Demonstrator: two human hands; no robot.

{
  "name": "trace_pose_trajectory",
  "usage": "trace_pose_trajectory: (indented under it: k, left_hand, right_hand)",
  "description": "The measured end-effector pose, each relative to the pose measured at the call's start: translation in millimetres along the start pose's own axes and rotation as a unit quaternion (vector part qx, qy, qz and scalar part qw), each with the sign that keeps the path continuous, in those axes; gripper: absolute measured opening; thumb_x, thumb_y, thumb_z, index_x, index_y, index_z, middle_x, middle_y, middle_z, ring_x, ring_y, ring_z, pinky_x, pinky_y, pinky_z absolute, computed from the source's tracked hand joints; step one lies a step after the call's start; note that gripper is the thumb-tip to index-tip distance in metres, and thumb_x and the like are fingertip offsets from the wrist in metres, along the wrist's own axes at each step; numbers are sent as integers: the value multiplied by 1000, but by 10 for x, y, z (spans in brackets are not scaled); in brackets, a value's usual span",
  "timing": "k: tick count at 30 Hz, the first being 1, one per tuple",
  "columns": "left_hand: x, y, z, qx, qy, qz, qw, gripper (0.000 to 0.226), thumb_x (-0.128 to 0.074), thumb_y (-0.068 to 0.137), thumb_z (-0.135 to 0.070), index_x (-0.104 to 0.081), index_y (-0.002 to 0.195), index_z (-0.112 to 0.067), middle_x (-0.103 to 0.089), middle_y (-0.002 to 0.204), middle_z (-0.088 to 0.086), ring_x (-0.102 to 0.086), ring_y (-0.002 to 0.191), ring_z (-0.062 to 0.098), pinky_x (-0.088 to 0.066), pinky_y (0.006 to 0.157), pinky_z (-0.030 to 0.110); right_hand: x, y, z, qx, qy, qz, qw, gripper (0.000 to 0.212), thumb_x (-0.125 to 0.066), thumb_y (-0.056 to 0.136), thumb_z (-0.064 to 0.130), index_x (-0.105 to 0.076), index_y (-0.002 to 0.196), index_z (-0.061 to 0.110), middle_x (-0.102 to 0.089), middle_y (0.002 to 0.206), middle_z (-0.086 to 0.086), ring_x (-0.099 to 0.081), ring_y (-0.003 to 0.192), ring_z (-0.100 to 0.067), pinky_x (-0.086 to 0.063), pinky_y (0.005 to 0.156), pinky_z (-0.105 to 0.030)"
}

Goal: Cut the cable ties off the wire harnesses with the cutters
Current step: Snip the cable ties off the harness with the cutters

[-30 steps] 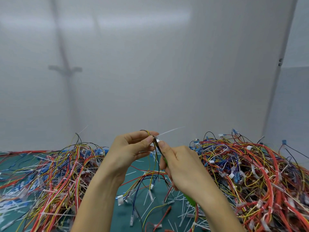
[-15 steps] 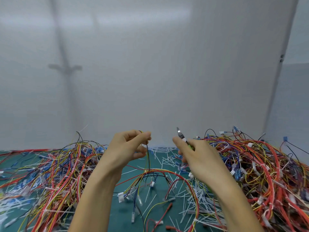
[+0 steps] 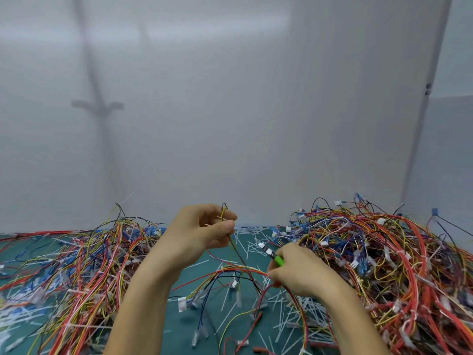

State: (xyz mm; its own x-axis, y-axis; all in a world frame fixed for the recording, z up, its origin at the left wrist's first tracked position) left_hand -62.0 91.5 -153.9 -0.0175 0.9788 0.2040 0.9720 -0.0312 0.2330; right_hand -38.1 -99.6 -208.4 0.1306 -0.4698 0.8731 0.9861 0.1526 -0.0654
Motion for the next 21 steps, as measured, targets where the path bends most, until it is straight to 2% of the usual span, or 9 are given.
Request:
trace_pose_trajectory:
  k: [4, 8, 9, 11, 13, 16, 18, 19, 21]
  left_hand:
    - [-56, -6, -27, -12, -11, 10, 1000, 14, -60, 93, -1, -70, 97, -9, -69, 72, 1, -65, 66, 10, -57, 69, 19]
    - [-34, 11, -68, -35, 47, -31, 998, 19, -58, 94, -3, -71, 94, -16, -69, 64, -6, -65, 70, 7, -56, 75, 21]
    - [-11, 18, -68, -29, 48, -42, 998, 20, -56, 95, -3, -70, 93, -16, -66, 59, -5, -64, 67, 10, -56, 74, 24]
    - [34, 15, -64, -8, 29, -51, 998, 18, -54, 96, -7, -70, 92, -14, -57, 49, -3, -57, 51, 12, -53, 57, 22]
    - [79, -5, -67, -1, 46, -60, 997, 14, -56, 95, -17, -70, 90, -14, -47, 42, -3, -44, 38, 11, -41, 41, 18]
    - [113, -19, -62, -3, 142, -59, 988, 15, -57, 93, -30, -68, 90, -21, -54, 44, -2, -42, 38, 10, -34, 42, 19]
    - [87, -21, -60, 5, 159, -52, 986, 16, -56, 95, -33, -63, 105, -22, -70, 66, -4, -59, 54, 7, -45, 54, 22]
    - [65, -19, -47, 9, 172, -54, 984, 28, -56, 95, -35, -57, 120, -23, -73, 86, -5, -66, 74, 6, -50, 69, 25]
    - [7, -10, -51, 1, 222, -76, 972, 64, -60, 91, -42, -32, 146, -25, -56, 129, -3, -54, 117, 12, -39, 97, 29]
  right_hand:
    - [32, 2, 33, 11, 29, -13, 999, 21, -64, 87, 26, -71, 93, 7, -74, 92, -9, -62, 75, -20, -54, 74, -40]
    - [139, -31, 74, 23, 111, -83, 990, 22, -61, 90, 25, -69, 85, 6, -72, 81, -12, -52, 63, -17, -39, 59, -31]
    - [168, -42, 78, 26, 132, -102, 986, 23, -59, 91, 25, -68, 85, 6, -70, 77, -12, -50, 62, -18, -39, 59, -32]
    - [234, -67, 79, 32, 160, -139, 977, 25, -56, 93, 27, -65, 85, 5, -63, 72, -13, -49, 62, -19, -38, 59, -32]
    - [303, -89, 79, 39, 177, -177, 967, 26, -55, 93, 28, -61, 83, 5, -59, 69, -11, -46, 63, -20, -35, 58, -32]
    - [345, -107, 104, 58, 247, -196, 947, 25, -58, 92, 25, -59, 78, 4, -48, 62, -2, -40, 62, -18, -36, 60, -33]
    - [353, -126, 128, 62, 325, -199, 922, 21, -64, 89, 21, -63, 75, 6, -48, 56, 3, -42, 57, -15, -41, 60, -36]
    - [357, -143, 147, 62, 364, -200, 908, 19, -67, 87, 19, -65, 73, 6, -49, 53, 5, -42, 55, -13, -41, 60, -35]
    - [368, -186, 199, 66, 424, -199, 881, 17, -71, 85, 16, -68, 70, 9, -54, 53, 1, -44, 52, -10, -41, 60, -33]
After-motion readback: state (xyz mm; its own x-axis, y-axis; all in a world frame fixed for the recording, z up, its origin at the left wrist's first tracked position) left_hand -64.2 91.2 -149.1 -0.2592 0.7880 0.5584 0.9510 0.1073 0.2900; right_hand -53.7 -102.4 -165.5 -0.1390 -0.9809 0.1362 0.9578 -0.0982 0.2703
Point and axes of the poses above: each hand's wrist, its own y-axis towards the middle knuckle, its own x-axis out of the back of the hand, z = x × y, the point moved 3 cm from there along y, towards the middle knuckle
